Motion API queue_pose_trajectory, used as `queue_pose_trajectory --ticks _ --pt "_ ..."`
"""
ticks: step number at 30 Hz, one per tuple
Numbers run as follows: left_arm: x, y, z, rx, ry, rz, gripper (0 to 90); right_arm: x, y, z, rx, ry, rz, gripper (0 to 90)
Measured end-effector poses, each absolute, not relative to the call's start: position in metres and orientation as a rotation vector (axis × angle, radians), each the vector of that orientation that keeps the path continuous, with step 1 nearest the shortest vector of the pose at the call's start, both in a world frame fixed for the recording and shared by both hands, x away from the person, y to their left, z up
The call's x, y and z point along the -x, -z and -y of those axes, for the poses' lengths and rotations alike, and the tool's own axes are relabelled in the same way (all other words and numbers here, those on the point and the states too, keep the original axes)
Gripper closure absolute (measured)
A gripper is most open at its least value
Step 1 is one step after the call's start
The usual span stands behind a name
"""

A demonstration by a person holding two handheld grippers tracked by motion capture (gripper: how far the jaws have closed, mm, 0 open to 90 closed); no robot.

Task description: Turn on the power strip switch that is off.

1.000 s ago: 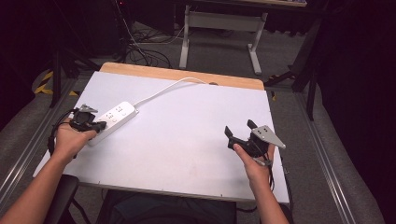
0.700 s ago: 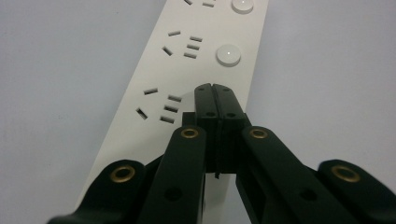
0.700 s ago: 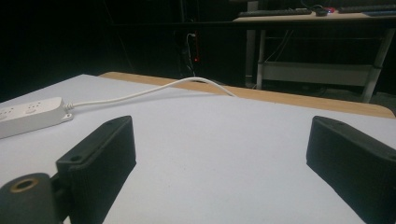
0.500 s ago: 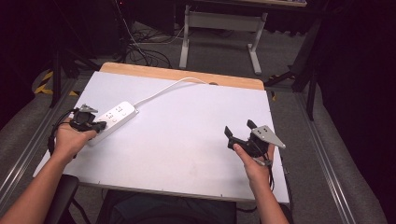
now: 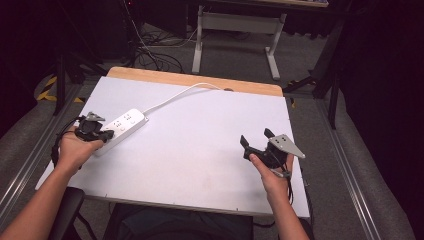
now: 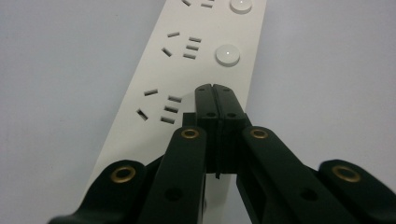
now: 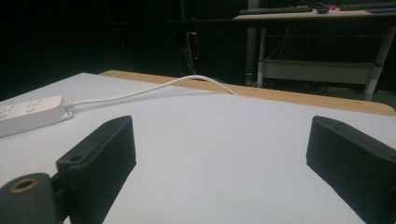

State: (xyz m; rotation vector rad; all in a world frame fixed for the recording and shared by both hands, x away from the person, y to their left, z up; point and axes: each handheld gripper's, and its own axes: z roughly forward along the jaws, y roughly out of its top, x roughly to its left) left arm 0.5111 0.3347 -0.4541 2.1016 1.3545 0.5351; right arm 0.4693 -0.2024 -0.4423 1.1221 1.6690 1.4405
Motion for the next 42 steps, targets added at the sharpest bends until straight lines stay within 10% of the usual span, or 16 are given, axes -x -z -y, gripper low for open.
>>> queue_pose_trajectory --ticks 42 --pt "-0.5104 0.4538 -0.3354 -2.094 -0.547 -1.342 90.0 -0.4682 0.4418 0.2025 -1.118 -1.436 -1.665 9.2"
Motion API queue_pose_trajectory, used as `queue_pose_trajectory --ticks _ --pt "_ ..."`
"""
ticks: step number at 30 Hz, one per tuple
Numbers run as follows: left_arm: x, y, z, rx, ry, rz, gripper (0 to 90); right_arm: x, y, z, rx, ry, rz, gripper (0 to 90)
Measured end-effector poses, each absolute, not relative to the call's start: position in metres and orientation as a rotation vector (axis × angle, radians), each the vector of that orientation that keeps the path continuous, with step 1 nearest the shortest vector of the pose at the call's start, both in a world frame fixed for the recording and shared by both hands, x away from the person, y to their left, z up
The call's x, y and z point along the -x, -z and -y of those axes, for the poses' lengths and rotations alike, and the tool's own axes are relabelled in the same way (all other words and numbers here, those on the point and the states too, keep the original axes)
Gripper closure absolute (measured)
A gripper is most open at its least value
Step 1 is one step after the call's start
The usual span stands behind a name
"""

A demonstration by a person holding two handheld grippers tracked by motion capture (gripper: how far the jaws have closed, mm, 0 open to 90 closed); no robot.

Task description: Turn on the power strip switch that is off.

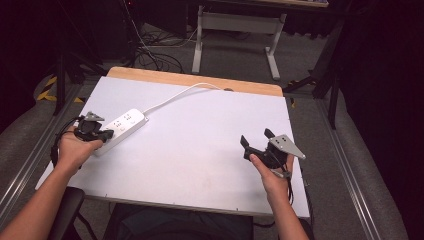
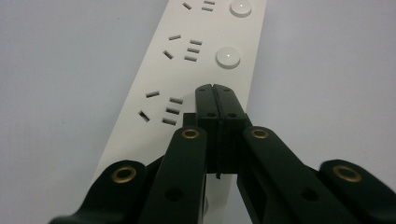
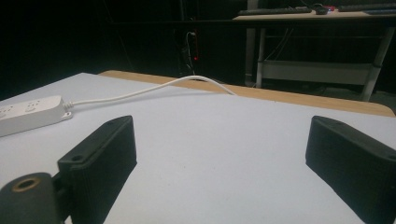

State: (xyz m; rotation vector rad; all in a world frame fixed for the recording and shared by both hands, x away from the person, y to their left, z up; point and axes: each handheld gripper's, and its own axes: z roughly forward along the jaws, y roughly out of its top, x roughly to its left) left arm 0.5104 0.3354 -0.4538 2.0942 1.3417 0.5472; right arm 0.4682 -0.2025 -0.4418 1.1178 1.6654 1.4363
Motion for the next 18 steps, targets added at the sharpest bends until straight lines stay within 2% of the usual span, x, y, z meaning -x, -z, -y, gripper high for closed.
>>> queue_pose_trajectory --ticks 14,18 --pt "-0.5102 0.4532 -0.3371 -2.083 -0.555 -1.321 90.0 -0.4685 0.4419 0.2022 -1.120 -1.435 -1.669 9.3" --pt "-0.5095 0.4531 -0.3363 -2.099 -0.607 -1.296 90.0 -0.4688 0.4418 0.2024 -1.121 -1.436 -1.668 9.5"
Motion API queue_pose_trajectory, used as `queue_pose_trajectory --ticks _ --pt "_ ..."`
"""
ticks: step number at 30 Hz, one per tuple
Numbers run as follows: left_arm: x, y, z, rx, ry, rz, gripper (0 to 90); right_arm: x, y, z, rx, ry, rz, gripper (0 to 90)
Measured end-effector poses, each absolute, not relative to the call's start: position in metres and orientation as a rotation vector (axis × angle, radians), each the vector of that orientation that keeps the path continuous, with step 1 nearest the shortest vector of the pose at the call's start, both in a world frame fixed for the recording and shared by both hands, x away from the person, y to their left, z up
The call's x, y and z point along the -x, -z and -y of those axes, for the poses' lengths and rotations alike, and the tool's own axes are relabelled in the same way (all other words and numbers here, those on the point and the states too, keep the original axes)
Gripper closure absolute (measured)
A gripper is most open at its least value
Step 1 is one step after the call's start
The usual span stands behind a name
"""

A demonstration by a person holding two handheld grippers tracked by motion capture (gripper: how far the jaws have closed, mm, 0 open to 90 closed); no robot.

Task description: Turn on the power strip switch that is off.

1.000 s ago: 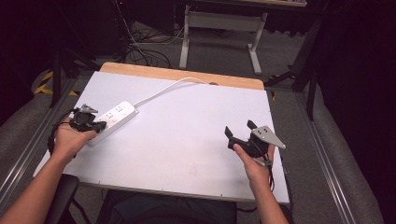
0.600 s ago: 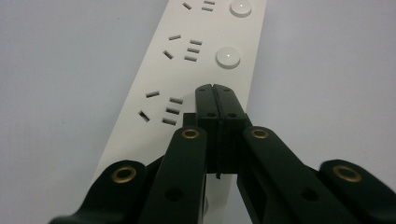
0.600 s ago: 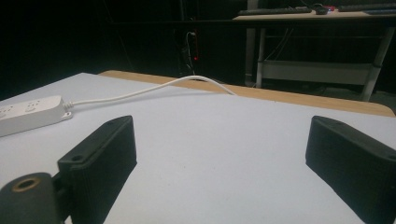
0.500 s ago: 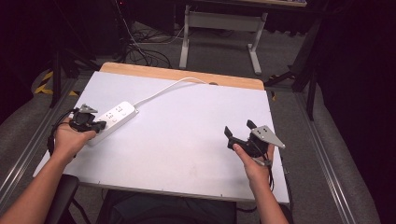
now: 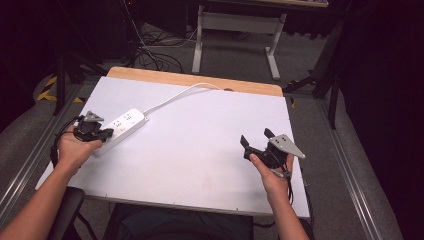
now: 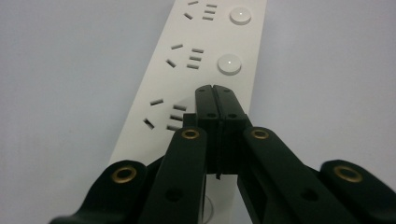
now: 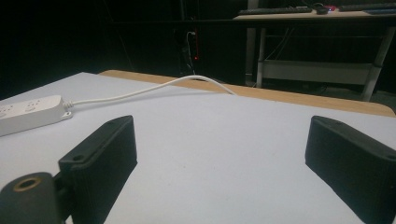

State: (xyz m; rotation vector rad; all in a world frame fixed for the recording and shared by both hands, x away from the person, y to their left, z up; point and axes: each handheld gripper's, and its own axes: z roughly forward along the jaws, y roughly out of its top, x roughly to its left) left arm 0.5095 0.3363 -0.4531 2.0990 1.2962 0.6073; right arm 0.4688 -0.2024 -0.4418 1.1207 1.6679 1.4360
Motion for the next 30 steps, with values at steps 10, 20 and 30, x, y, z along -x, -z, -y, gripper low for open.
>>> queue_pose_trajectory --ticks 10,20,30 --pt "-0.504 0.444 -0.338 -2.004 -0.725 -1.226 90.0 -0.468 0.442 0.202 -1.119 -1.438 -1.669 9.9" --pt "-0.497 0.436 -0.341 -1.850 -0.800 -1.221 90.0 -0.469 0.442 0.202 -1.120 -1.434 -1.671 10.0" --pt "-0.467 0.420 -0.334 -1.609 -1.008 -1.168 87.7 -0.468 0.442 0.203 -1.127 -1.435 -1.666 10.0"
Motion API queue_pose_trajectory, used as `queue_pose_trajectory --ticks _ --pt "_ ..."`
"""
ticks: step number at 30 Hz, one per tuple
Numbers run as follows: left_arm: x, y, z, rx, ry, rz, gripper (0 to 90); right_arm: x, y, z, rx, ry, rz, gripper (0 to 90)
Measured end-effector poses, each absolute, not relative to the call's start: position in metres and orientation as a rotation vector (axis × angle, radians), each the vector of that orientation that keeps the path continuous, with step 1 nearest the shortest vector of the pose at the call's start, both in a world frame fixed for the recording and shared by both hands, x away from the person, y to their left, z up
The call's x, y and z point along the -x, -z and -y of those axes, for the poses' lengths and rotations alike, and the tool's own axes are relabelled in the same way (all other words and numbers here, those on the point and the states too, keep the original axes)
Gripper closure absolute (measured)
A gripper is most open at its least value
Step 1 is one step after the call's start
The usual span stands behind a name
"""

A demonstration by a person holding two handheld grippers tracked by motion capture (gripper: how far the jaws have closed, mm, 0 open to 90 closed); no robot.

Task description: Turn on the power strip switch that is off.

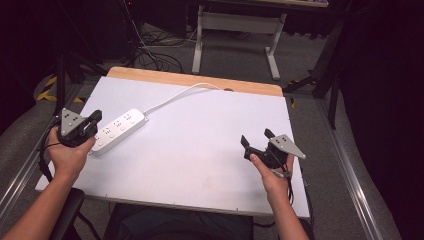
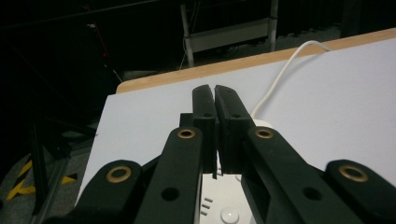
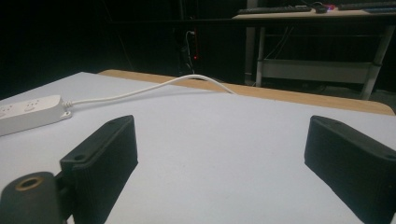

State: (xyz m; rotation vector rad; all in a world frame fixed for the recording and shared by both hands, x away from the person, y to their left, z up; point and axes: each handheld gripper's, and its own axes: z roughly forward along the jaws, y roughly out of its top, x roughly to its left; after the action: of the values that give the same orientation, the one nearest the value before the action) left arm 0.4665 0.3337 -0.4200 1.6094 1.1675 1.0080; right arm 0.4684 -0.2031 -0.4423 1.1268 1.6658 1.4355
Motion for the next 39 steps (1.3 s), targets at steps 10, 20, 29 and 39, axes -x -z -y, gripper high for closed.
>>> queue_pose_trajectory --ticks 10,20,29,39 --pt "-0.4656 0.4197 -0.3370 -1.596 -1.006 -1.169 88.5 -0.4683 0.4423 0.2030 -1.128 -1.436 -1.666 10.2" --pt "-0.4643 0.4188 -0.3385 -1.611 -0.968 -1.158 65.2 -0.4686 0.4426 0.2029 -1.129 -1.432 -1.670 10.4" --pt "-0.4654 0.4190 -0.3419 -1.609 -0.948 -1.174 49.6 -0.4689 0.4429 0.2029 -1.130 -1.429 -1.676 10.6" --pt "-0.4672 0.4195 -0.3426 -1.617 -0.920 -1.180 38.2 -0.4690 0.4432 0.2024 -1.127 -1.429 -1.681 11.3"
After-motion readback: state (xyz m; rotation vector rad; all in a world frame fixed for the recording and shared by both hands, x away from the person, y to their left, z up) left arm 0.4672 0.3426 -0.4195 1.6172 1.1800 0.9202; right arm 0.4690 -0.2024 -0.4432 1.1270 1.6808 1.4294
